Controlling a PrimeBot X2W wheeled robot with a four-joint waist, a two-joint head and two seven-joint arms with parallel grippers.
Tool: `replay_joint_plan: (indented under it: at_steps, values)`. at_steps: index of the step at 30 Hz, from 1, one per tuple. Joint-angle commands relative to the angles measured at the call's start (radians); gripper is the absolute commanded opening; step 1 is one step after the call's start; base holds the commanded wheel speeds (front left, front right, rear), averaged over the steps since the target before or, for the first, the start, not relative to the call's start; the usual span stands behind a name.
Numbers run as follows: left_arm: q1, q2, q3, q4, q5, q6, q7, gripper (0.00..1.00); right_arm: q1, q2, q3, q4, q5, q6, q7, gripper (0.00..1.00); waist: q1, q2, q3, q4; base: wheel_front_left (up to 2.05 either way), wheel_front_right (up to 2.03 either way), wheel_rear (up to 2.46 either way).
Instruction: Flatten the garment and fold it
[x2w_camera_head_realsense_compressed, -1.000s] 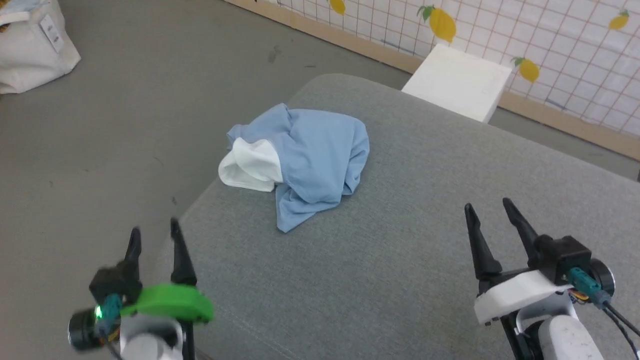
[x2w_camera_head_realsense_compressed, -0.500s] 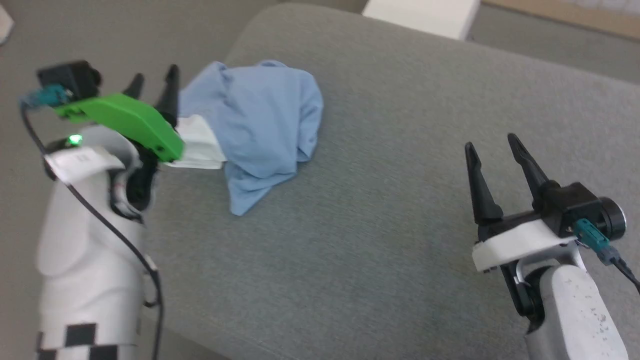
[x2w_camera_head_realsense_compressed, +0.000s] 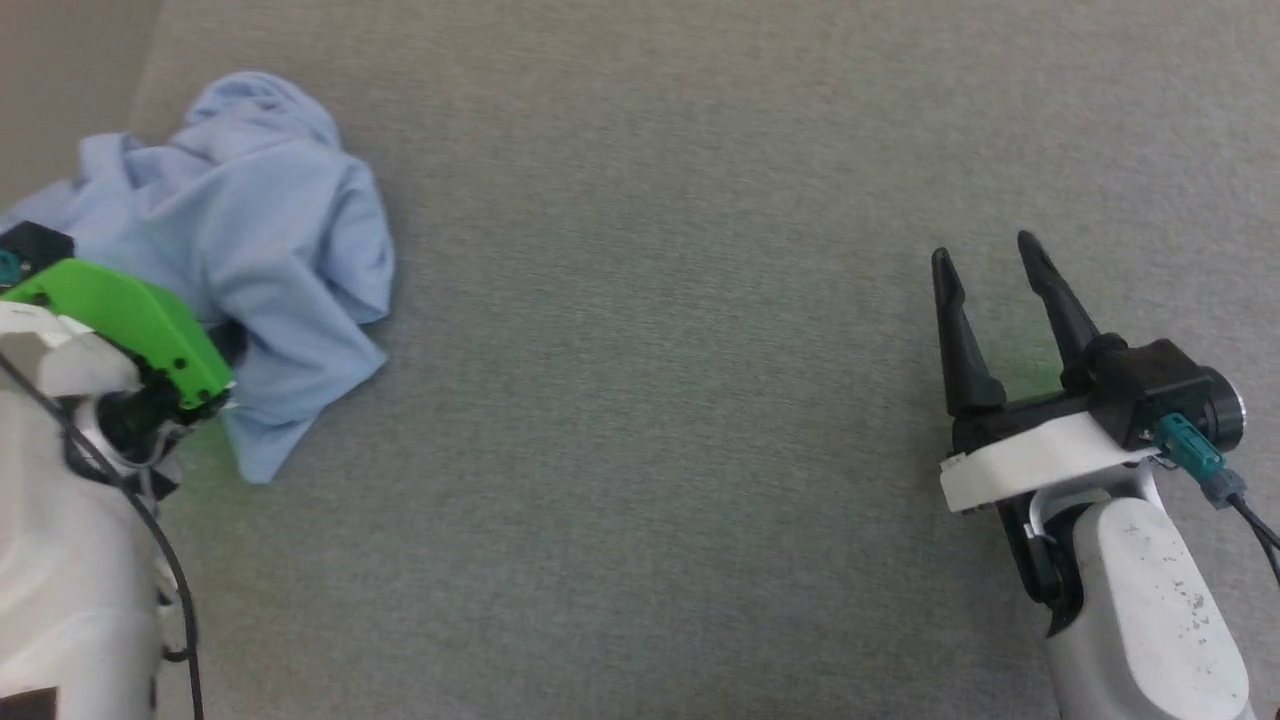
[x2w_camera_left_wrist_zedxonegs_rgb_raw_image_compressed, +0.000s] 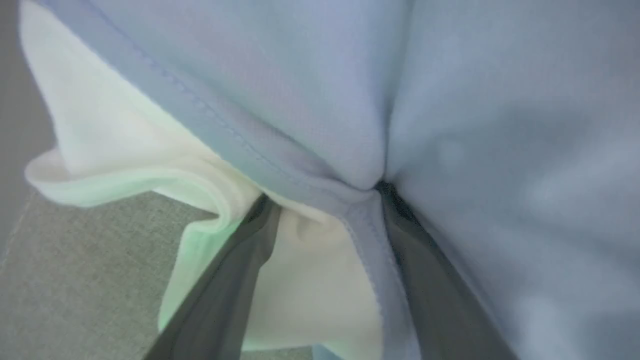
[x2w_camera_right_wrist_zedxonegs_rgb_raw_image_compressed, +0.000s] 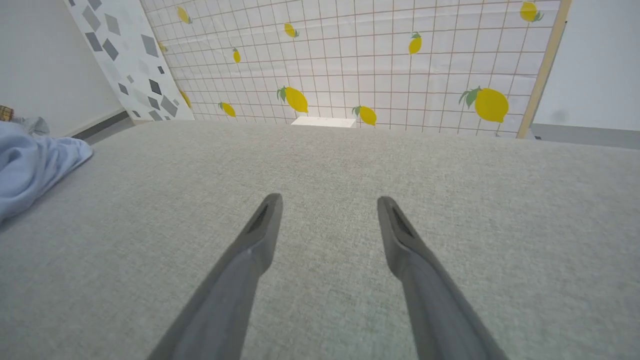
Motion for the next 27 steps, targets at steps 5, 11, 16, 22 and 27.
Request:
replay_joint_plan:
  at_steps: [5,11,16,22,27]
  values:
    - [0.07,0.001,-0.017,-0.031,0.009,-0.011,-0.029,0.0,0.003,0.0,-0.002,0.032,0.021,-0.002,-0.018,1.0,-0.0002,-0.0001,-0.016,-0.064,0.0,0.0,0.0]
    - [0.04,0.049,-0.009,-0.091,0.131,-0.025,-0.432,0.0,0.046,0.0,-0.016,0.064,0.032,-0.002,-0.026,1.0,-0.0002,-0.0001,-0.158,-0.048,0.0,0.0,0.0]
    - [-0.026,0.065,-0.059,-0.127,0.229,-0.048,-0.692,0.0,0.092,0.0,-0.037,0.08,0.045,-0.002,-0.029,1.0,-0.0002,-0.0001,-0.277,-0.055,0.0,0.0,0.0]
    - [-0.113,0.025,-0.146,-0.206,0.276,-0.086,-0.807,0.0,0.153,0.0,-0.051,0.089,0.067,-0.002,-0.03,1.0,-0.0002,-0.0001,-0.385,-0.12,0.0,0.0,0.0]
    - [-0.172,-0.071,-0.23,-0.266,0.279,-0.101,-0.821,0.0,0.188,0.0,-0.072,0.086,0.069,-0.002,-0.03,1.0,-0.0002,-0.0001,-0.424,-0.192,0.0,0.0,0.0]
